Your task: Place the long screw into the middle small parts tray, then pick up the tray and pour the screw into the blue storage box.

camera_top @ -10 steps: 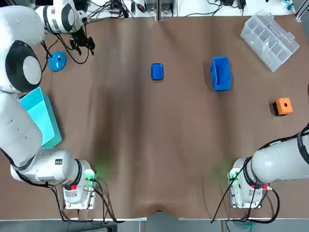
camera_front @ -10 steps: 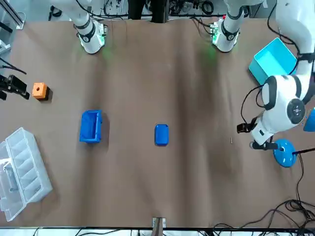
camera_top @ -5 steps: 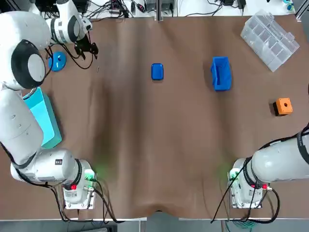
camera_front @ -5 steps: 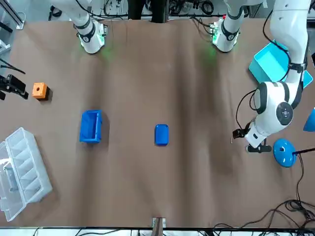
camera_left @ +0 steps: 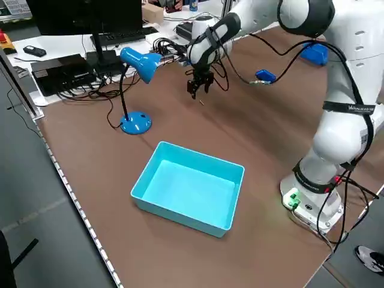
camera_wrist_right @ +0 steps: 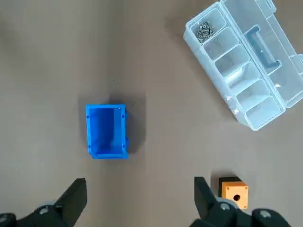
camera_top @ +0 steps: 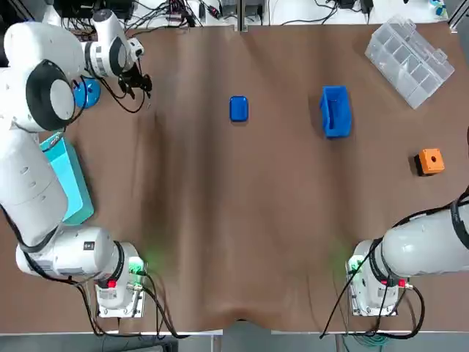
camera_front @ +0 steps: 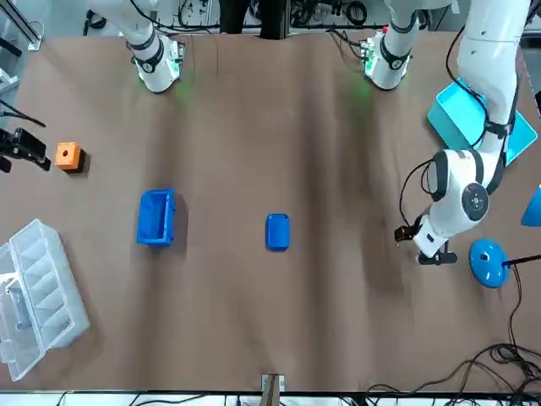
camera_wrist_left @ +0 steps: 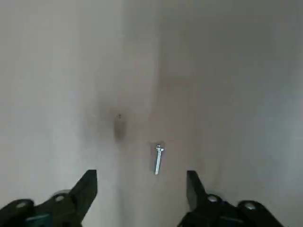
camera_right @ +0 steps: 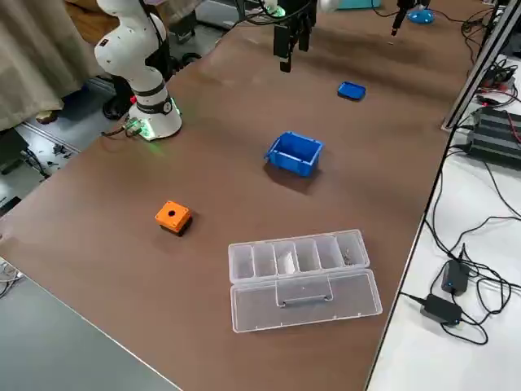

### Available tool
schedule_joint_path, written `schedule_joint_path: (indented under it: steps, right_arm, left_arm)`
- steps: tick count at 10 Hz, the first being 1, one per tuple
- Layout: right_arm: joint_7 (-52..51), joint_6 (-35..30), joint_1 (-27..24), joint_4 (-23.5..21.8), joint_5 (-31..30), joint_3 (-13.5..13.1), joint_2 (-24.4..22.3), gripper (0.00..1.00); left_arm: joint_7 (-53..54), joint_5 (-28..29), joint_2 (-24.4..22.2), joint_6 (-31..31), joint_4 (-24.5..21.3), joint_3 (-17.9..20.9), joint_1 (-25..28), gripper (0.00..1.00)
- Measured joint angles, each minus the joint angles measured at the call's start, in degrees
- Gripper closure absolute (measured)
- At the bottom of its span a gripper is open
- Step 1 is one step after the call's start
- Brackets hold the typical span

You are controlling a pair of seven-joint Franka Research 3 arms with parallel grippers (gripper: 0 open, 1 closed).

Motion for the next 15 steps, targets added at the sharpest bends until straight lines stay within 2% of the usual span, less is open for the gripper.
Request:
schedule_joint_path:
  steps: [3, 9, 10, 13, 14, 15]
  right_arm:
    - [-0.02, -0.09, 0.02, -0.01, 0.10, 0.12, 0.00, 0.00]
    - [-0.03, -0.33, 0.78, 0.03, 1.59, 0.34, -0.01, 0.00]
    - [-0.03, -0.29, 0.74, 0.03, 2.53, 0.24, -0.02, 0.00]
    - [-0.03, -0.32, 0.67, 0.03, 3.30, 0.10, -0.02, 0.00]
    - [-0.03, -0.38, 0.67, 0.03, 3.30, 0.07, -0.02, 0.00]
    - [-0.03, -0.44, 0.66, 0.03, 3.31, 0.05, -0.02, 0.00]
  left_arm:
    - [-0.01, 0.00, 0.54, 5.74, -3.67, -0.12, -0.04, 0.16]
    - [-0.01, 0.00, 2.40, 8.95, -3.67, -0.31, -0.69, 0.19]
    - [-0.01, 0.00, 2.44, 8.95, -3.67, -0.31, -0.69, 0.22]
    - [-0.01, 0.00, 2.46, 9.03, -3.53, -0.28, -0.68, 0.43]
    - [-0.01, 0.00, 2.46, 9.07, -3.44, -0.28, -0.68, 0.54]
    - [-0.01, 0.00, 2.46, 9.08, -3.42, -0.28, -0.68, 0.56]
